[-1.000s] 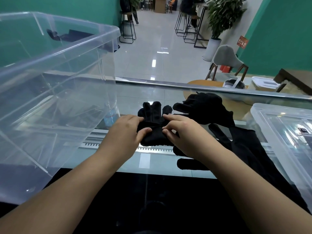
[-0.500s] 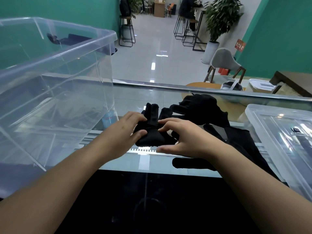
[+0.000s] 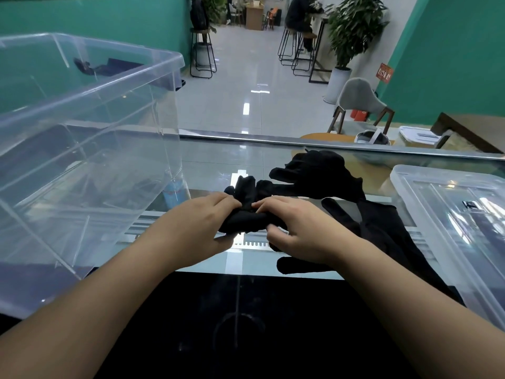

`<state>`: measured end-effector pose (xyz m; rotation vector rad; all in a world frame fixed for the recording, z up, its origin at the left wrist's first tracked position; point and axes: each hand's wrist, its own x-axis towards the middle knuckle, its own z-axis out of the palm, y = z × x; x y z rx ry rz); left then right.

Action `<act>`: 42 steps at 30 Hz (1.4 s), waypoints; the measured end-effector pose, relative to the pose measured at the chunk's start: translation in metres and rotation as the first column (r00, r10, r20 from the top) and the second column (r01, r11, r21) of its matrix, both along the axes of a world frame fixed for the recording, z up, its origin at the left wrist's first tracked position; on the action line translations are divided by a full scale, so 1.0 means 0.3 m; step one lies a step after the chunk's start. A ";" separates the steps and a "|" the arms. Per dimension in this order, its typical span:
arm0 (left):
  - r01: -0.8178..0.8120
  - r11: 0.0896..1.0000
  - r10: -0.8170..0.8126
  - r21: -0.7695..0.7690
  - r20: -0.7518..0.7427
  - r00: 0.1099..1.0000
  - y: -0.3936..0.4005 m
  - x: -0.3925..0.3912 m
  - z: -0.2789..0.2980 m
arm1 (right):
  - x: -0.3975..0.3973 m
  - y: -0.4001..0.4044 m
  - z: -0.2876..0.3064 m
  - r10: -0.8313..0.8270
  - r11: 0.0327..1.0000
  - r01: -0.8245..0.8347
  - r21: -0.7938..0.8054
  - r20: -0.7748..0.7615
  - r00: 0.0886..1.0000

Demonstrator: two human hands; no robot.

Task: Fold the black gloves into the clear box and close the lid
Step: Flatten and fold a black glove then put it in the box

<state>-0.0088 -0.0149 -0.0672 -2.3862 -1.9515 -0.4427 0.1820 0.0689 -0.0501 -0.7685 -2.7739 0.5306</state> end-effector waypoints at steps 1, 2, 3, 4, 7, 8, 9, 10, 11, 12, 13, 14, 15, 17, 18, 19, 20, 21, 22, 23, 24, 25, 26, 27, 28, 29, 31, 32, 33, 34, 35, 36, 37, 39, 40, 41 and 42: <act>0.017 1.000 -0.017 0.005 -0.010 1.000 -0.001 0.001 0.001 | 0.004 -0.002 -0.002 0.008 1.000 -0.008 -0.005 -0.005 1.000; 0.029 1.000 -0.029 0.004 -0.020 0.999 -0.002 0.000 0.004 | 0.008 -0.003 -0.007 0.018 1.000 -0.018 -0.009 -0.004 1.000; 0.031 1.000 -0.031 -0.001 -0.028 0.999 -0.004 0.001 0.007 | 0.010 -0.003 -0.013 0.030 1.000 -0.030 -0.007 0.000 1.000; 0.030 1.000 -0.031 -0.008 -0.032 0.999 -0.005 0.001 0.012 | 0.010 -0.002 -0.021 0.039 0.999 -0.039 0.001 0.009 0.999; 0.029 1.000 -0.029 -0.002 -0.053 0.998 -0.009 0.002 0.023 | 0.006 0.008 -0.044 0.039 0.998 -0.039 0.041 0.005 0.999; 0.028 1.000 -0.028 0.000 -0.059 0.998 -0.010 0.004 0.027 | 0.005 0.011 -0.047 0.037 0.998 -0.037 0.054 -0.007 0.999; 0.027 1.000 -0.027 -0.002 -0.055 0.998 -0.012 0.005 0.029 | 0.004 0.014 -0.050 0.038 0.997 -0.037 0.062 -0.016 0.999; 0.024 1.000 -0.024 -0.008 -0.037 0.999 -0.014 0.007 0.033 | 0.004 0.016 -0.050 0.040 0.997 -0.039 0.066 -0.019 0.999; 0.014 1.000 -0.014 -0.016 -0.011 1.000 -0.016 0.008 0.035 | 0.004 0.016 -0.048 0.046 0.997 -0.045 0.066 -0.021 0.999; 0.004 1.000 -0.004 -0.016 0.010 1.000 -0.021 0.008 0.036 | 0.005 0.015 -0.045 0.056 0.997 -0.055 0.060 -0.021 0.998; 0.004 1.000 -0.004 -0.007 0.016 1.000 -0.024 0.008 0.035 | 0.005 0.014 -0.041 0.069 0.997 -0.068 0.048 -0.018 0.997; 0.011 1.000 -0.011 0.006 0.020 1.000 -0.025 0.008 0.034 | 0.006 0.011 -0.036 0.076 0.997 -0.075 0.032 -0.016 0.997; 0.011 1.000 -0.012 0.017 0.034 0.999 -0.023 0.010 0.035 | 0.007 0.009 -0.031 0.075 0.997 -0.075 0.013 -0.017 0.997; -0.028 1.000 0.028 -0.006 0.104 0.994 -0.016 0.009 0.038 | 0.006 0.010 -0.016 0.058 0.997 -0.059 -0.043 -0.030 0.998; -0.054 0.998 0.057 -0.024 0.151 0.987 -0.011 0.007 0.039 | 0.004 0.013 -0.007 0.038 0.997 -0.040 -0.070 -0.037 0.999; -0.089 0.995 0.094 -0.038 0.194 0.976 -0.003 0.006 0.042 | -0.002 0.020 0.001 0.006 0.995 -0.010 -0.094 -0.041 0.999; -0.128 0.991 0.132 -0.034 0.243 0.961 0.005 0.005 0.045 | -0.010 0.028 0.009 -0.034 0.992 0.029 -0.124 -0.041 0.999; -0.169 0.985 0.171 -0.035 0.302 0.938 0.015 0.004 0.046 | -0.018 0.036 0.019 -0.076 0.984 0.069 -0.163 -0.042 0.996; -0.208 0.977 0.211 -0.047 0.363 0.908 0.023 0.004 0.047 | -0.027 0.044 0.028 -0.112 0.974 0.100 -0.205 -0.048 0.993; -0.239 0.968 0.248 -0.074 0.411 0.877 0.031 0.008 0.049 | -0.036 0.054 0.035 -0.140 0.961 0.121 -0.250 -0.059 0.988; -0.261 0.960 0.278 -0.101 0.450 0.849 0.039 0.010 0.048 | -0.045 0.064 0.042 -0.160 0.948 0.134 -0.289 -0.068 0.985; -0.278 0.953 0.302 -0.123 0.487 0.820 0.046 0.013 0.047 | -0.053 0.075 0.048 -0.178 0.939 0.149 -0.311 -0.068 0.982; -0.292 0.945 0.324 -0.144 0.523 0.788 0.051 0.015 0.048 | -0.064 0.088 0.054 -0.195 0.930 0.163 -0.330 -0.065 0.979; -0.310 0.935 0.352 -0.172 0.552 0.756 0.055 0.018 0.049 | -0.074 0.102 0.058 -0.213 0.913 0.175 -0.368 -0.065 0.975; -0.330 0.922 0.386 -0.205 0.572 0.723 0.059 0.020 0.047 | -0.085 0.117 0.060 -0.237 0.883 0.184 -0.431 -0.072 0.969; -0.350 0.906 0.422 -0.239 0.583 0.694 0.064 0.021 0.045 | -0.097 0.130 0.061 -0.263 0.840 0.189 -0.508 -0.076 0.962; -0.379 0.871 0.490 -0.311 0.593 0.639 0.073 0.018 0.043 | -0.118 0.147 0.058 -0.309 0.754 0.203 -0.625 -0.065 0.949; -0.390 0.855 0.518 -0.342 0.598 0.612 0.078 0.015 0.042 | -0.126 0.152 0.056 -0.324 0.726 0.211 -0.654 -0.054 0.945; -0.402 0.838 0.545 -0.368 0.597 0.589 0.084 0.011 0.041 | -0.135 0.154 0.053 -0.335 0.711 0.223 -0.667 -0.043 0.941; -0.417 0.822 0.569 -0.387 0.587 0.576 0.088 0.010 0.041 | -0.143 0.153 0.051 -0.347 0.706 0.239 -0.667 -0.031 0.937; -0.434 0.808 0.588 -0.398 0.571 0.572 0.093 0.010 0.040 | -0.150 0.151 0.046 -0.361 0.703 0.257 -0.663 -0.022 0.932; -0.454 0.797 0.603 -0.398 0.547 0.580 0.097 0.010 0.041 | -0.155 0.150 0.042 -0.380 0.703 0.276 -0.656 -0.017 0.925; -0.472 0.790 0.613 -0.390 0.518 0.597 0.100 0.011 0.044 | -0.157 0.149 0.038 -0.400 0.707 0.297 -0.642 -0.017 0.916; -0.486 0.786 0.618 -0.381 0.475 0.627 0.104 0.001 0.046 | -0.158 0.146 0.031 -0.426 0.751 0.349 -0.561 -0.008 0.905; -0.488 0.778 0.627 -0.395 0.452 0.635 0.104 -0.006 0.050 | -0.157 0.145 0.030 -0.431 0.786 0.387 -0.482 0.021 0.902; -0.487 0.765 0.640 -0.422 0.412 0.649 0.104 -0.013 0.058 | -0.156 0.143 0.033 -0.440 0.815 0.426 -0.393 0.061 0.896; -0.481 0.750 0.648 -0.455 0.359 0.671 0.106 -0.016 0.072 | -0.156 0.139 0.040 -0.448 0.829 0.453 -0.329 0.096 0.889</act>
